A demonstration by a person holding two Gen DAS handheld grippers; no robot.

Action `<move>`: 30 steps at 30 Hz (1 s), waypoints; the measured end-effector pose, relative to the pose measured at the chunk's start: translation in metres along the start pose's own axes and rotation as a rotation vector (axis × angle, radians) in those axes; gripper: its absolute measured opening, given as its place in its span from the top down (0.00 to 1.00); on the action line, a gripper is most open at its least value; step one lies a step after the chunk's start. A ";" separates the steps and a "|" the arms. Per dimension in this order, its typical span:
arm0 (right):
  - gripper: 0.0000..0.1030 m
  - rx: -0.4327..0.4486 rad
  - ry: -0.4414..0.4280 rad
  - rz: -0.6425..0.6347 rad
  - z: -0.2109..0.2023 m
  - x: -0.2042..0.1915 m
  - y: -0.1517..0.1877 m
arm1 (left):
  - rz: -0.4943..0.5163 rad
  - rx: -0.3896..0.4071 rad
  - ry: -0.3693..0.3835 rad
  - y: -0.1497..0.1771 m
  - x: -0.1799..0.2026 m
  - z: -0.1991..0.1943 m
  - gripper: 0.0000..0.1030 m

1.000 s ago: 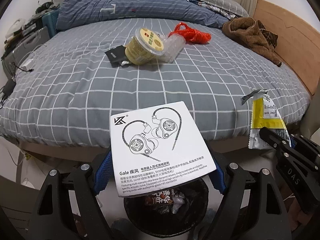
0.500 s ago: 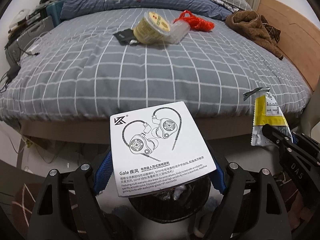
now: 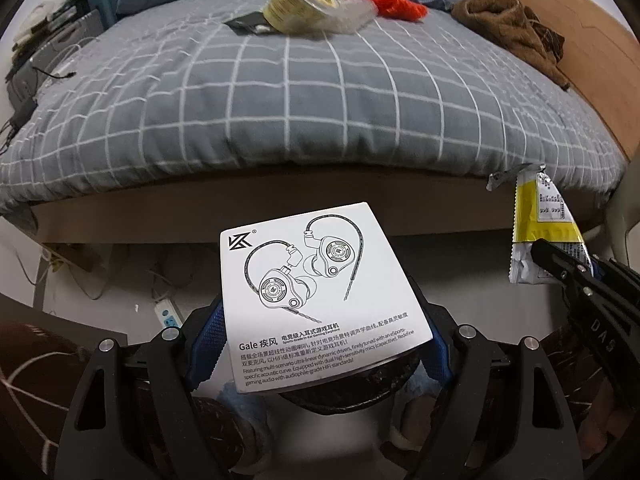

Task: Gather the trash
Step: 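Carry the earphone box and yellow wrapper with both grippers toward the trash bin, then open the left gripper over the bin while the right gripper releases the wrapper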

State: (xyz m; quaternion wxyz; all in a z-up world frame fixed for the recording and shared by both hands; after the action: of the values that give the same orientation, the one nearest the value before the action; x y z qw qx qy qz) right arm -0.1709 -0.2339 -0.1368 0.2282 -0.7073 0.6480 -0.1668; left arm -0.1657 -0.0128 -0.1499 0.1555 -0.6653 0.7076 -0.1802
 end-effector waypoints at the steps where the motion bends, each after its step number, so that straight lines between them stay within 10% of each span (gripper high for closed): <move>1: 0.85 -0.005 0.002 0.004 0.002 0.003 0.002 | 0.007 -0.009 0.003 0.002 0.002 0.004 0.24; 13: 0.85 -0.031 0.029 0.063 0.013 0.038 0.002 | 0.065 -0.069 0.038 0.002 0.031 0.041 0.24; 30: 0.85 -0.130 -0.026 -0.019 0.055 -0.016 0.004 | 0.019 -0.048 -0.036 0.013 -0.020 0.046 0.06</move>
State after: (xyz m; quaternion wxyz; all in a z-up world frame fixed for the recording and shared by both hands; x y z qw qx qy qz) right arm -0.1468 -0.2126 -0.1842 0.1886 -0.7288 0.6477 -0.1173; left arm -0.1543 0.0055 -0.1972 0.1538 -0.6653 0.7150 -0.1498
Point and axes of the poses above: each gripper's, at about its wrist camera, not at the fingertips, and z roughly the way its jaws point, x to its right, y to its underside, the point moved 1 cm from there along z, roughly the way its jaws point, and after that the axes turned 2 degrees about -y, right-handed, at the moved point
